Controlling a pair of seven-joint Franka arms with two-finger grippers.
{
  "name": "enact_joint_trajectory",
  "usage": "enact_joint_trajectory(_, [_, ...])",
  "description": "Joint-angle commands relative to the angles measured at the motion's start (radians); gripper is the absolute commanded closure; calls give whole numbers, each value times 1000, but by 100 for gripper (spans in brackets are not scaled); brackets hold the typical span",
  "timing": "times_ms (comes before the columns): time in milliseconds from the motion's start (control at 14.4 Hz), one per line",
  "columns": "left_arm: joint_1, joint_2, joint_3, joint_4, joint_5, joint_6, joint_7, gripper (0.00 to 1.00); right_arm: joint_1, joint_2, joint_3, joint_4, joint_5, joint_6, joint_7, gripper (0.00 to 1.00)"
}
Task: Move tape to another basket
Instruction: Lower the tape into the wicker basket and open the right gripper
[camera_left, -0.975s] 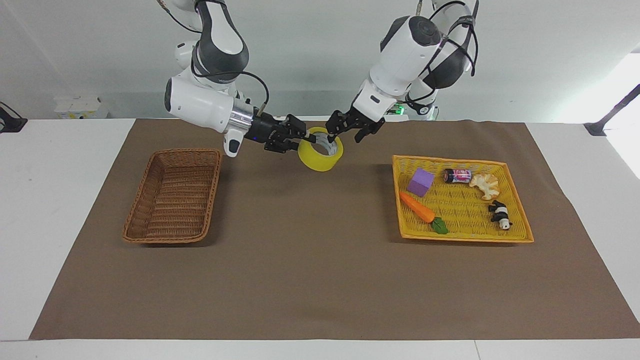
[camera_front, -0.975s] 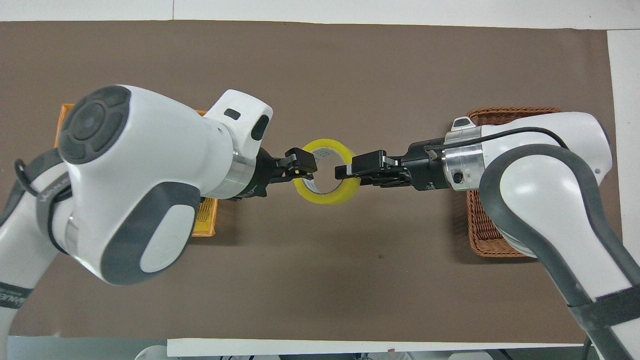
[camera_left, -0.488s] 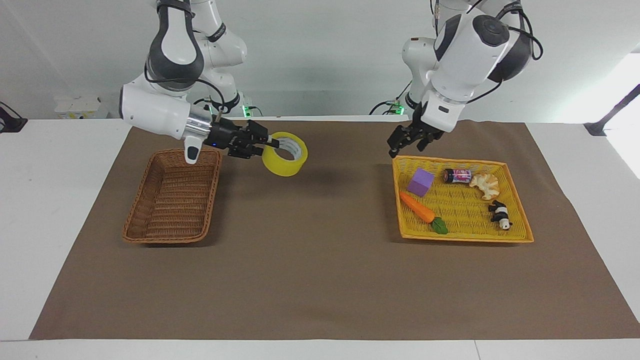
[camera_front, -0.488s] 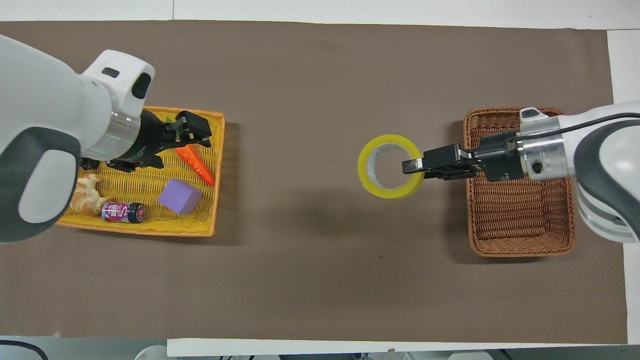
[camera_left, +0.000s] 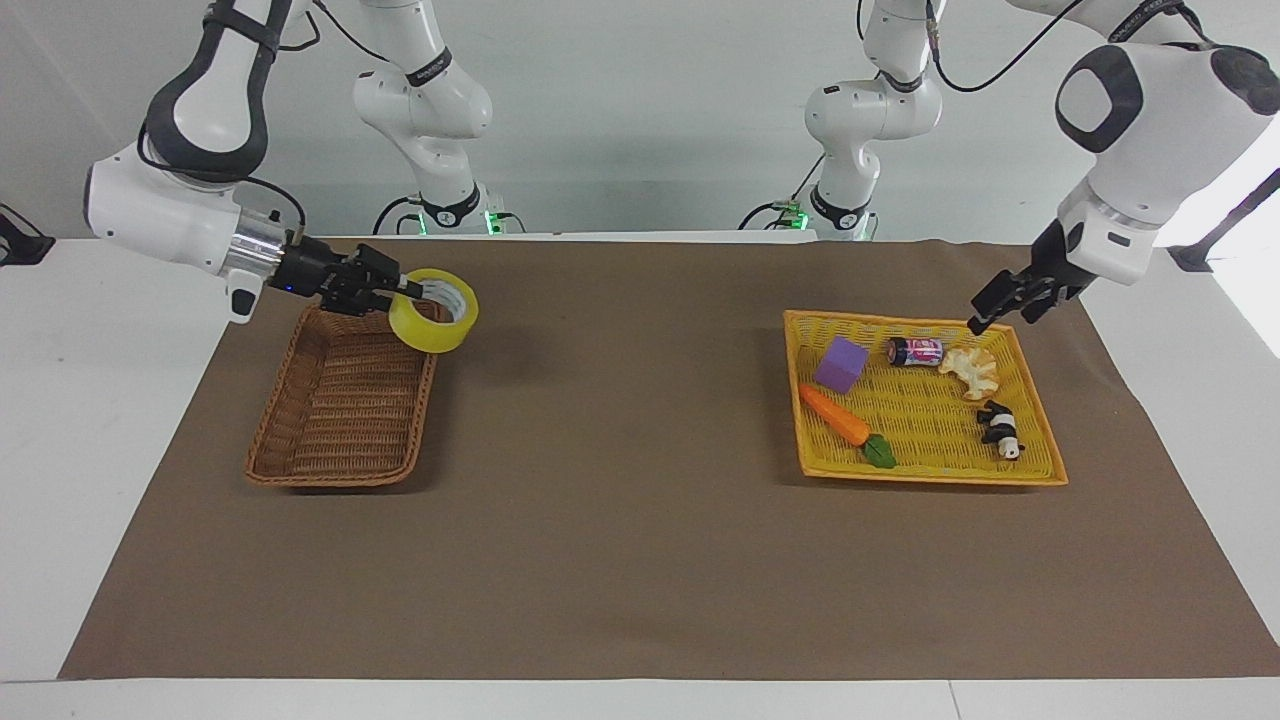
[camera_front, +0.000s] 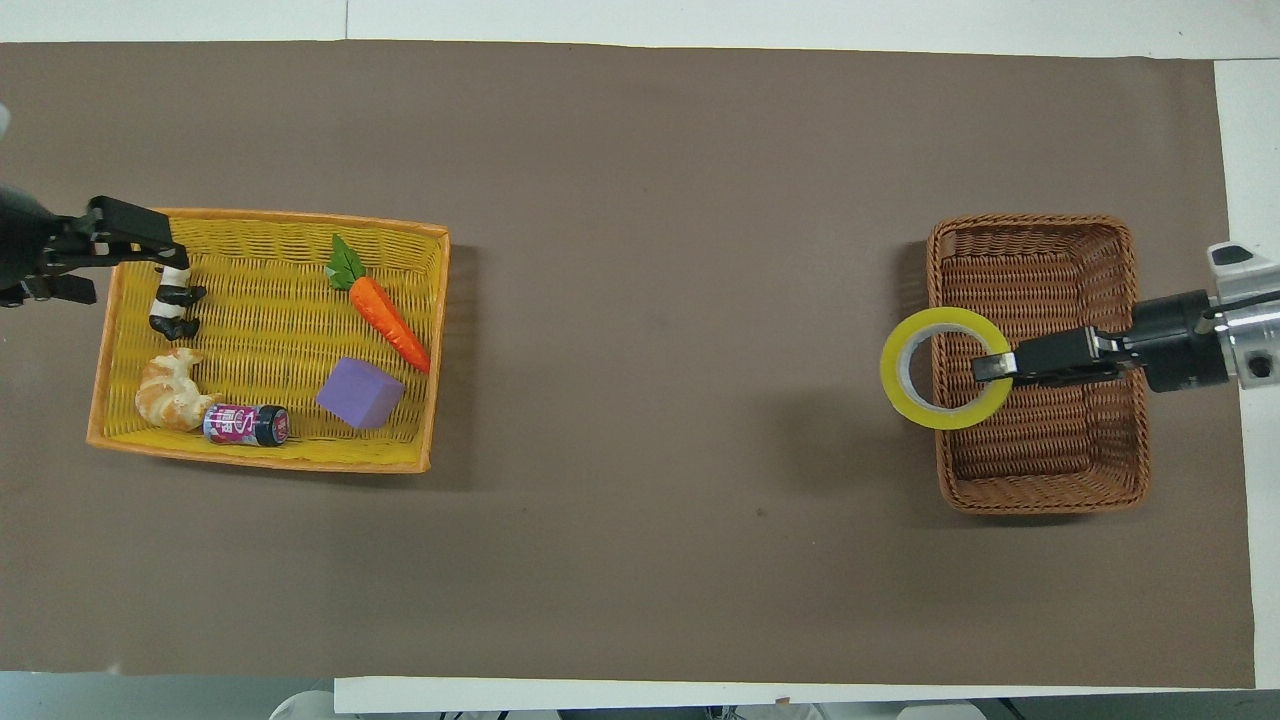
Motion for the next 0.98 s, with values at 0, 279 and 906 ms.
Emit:
enact_joint_trajectory(0, [52, -38, -16, -31, 14, -26, 57, 1, -93, 79, 13, 26, -51, -25, -106, 100])
enact_joint_trajectory(279, [117, -40, -15, -32, 14, -24, 58, 1, -150, 99, 13, 26, -133, -22, -150, 100])
enact_joint_trajectory(906, [97, -37, -24, -22, 17, -12, 66, 1, -153, 132, 13, -25, -196, 62, -266, 100])
